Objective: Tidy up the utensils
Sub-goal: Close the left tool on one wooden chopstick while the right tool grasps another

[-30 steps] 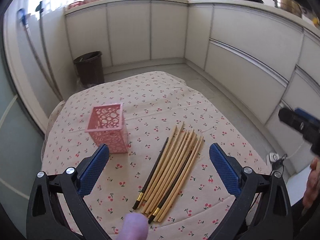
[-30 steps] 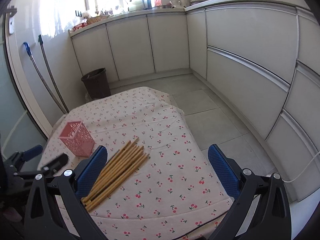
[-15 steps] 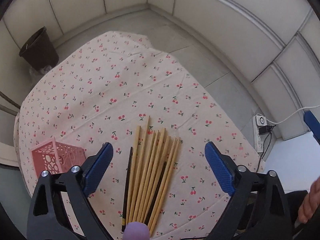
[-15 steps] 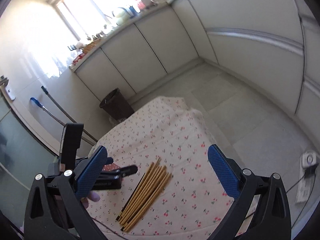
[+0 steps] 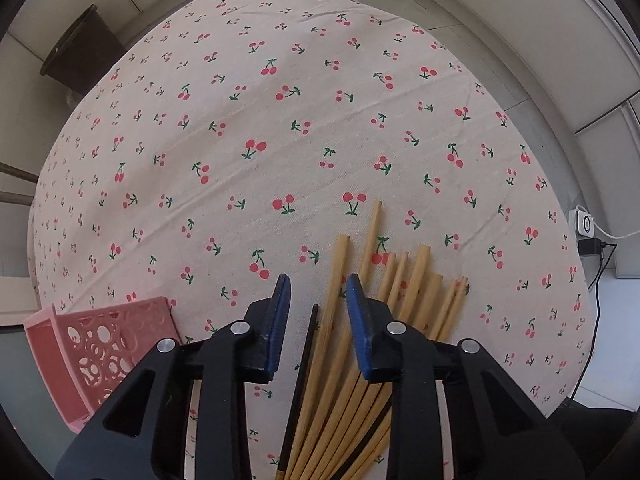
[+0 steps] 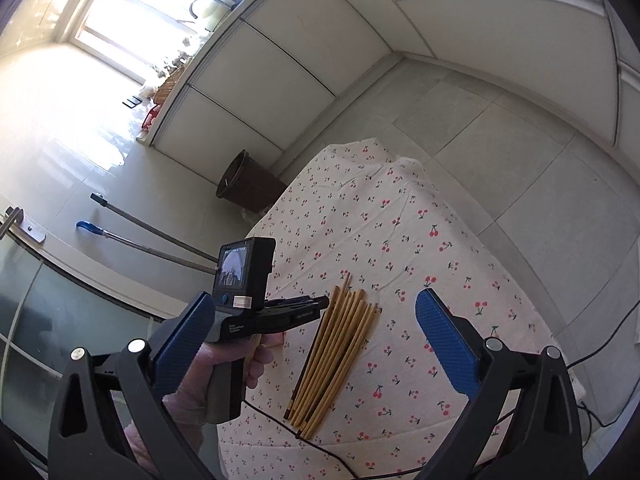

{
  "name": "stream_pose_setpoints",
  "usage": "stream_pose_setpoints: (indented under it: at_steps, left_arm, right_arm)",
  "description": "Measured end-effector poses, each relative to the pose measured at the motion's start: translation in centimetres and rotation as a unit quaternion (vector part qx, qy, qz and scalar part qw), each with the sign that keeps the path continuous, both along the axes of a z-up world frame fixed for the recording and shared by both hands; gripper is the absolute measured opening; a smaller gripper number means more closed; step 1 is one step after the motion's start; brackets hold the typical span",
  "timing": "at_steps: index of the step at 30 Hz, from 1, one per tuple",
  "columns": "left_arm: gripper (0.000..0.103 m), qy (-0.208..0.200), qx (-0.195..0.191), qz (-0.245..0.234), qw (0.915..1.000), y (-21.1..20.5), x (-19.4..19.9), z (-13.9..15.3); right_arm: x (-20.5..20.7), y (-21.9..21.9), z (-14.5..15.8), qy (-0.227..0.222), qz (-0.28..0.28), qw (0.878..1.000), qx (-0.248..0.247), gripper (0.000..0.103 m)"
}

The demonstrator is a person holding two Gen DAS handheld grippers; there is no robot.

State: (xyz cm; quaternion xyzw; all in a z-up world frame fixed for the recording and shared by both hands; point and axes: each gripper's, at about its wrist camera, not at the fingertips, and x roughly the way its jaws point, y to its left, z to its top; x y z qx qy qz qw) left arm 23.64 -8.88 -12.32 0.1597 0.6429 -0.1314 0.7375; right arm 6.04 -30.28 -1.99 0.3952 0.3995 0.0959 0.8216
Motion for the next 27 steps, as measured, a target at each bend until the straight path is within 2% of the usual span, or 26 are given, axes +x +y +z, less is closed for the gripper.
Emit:
stream_pose_setpoints:
  at_steps: [4,8,12,14,15,16,20,25,27]
  left_arm:
    - [0.022,0.005,0.003,0.003,1.0,-0.4,1.1,-1.0]
    - [0.019,0.015,-0.013,0.008,0.9998,-0.3,1.7,-1.1]
    - [0.017,0.01,-0.006,0.0,0.9999,-0.8,1.8,-1.8]
    - [0.009,0.004,-0.009,0.007,0.9999,-1.3,1.5,-1.9]
    - [0.009,-0.006,-0.01,0.012,0.9999,-1.4,1.2,-1.8]
    - [0.009,-0.017,-0.016,0.017,0.9996,-1.2,0.5,-2.9]
    - [0.009,-0.051,-0.058,0.048,0.9958,-0.1,-1.6,-2.3]
    - [0.008,-0.088,-0.144,0.065,0.9835,3.2,-6.0,2.6]
    - [0.007,-0.103,-0.171,0.066,0.9777,4.7,-8.3,4.8]
  right_arm:
    - [-0.1,0.2,0.1,0.004,-0.006,1.0,-0.008,0.098]
    - [-0.1,-0.2,-0.3,0.013,-0.017,1.0,-0.005,0.098]
    - [0.3,-0.3,-1.1,0.032,-0.013,0.999,0.012,0.098]
    - [0.6,-0.1,-1.3,0.042,-0.014,0.999,0.003,0.098]
    - [0.7,0.0,-1.5,0.047,-0.015,0.999,-0.003,0.098]
    - [0.9,0.1,-1.7,0.052,-0.015,0.998,-0.009,0.098]
    - [1.9,0.7,-3.1,0.085,-0.015,0.996,-0.019,0.098]
    - [4.2,3.2,-6.2,0.139,0.003,0.989,-0.04,0.097]
    - [5.2,4.8,-7.4,0.154,0.017,0.986,-0.058,0.092]
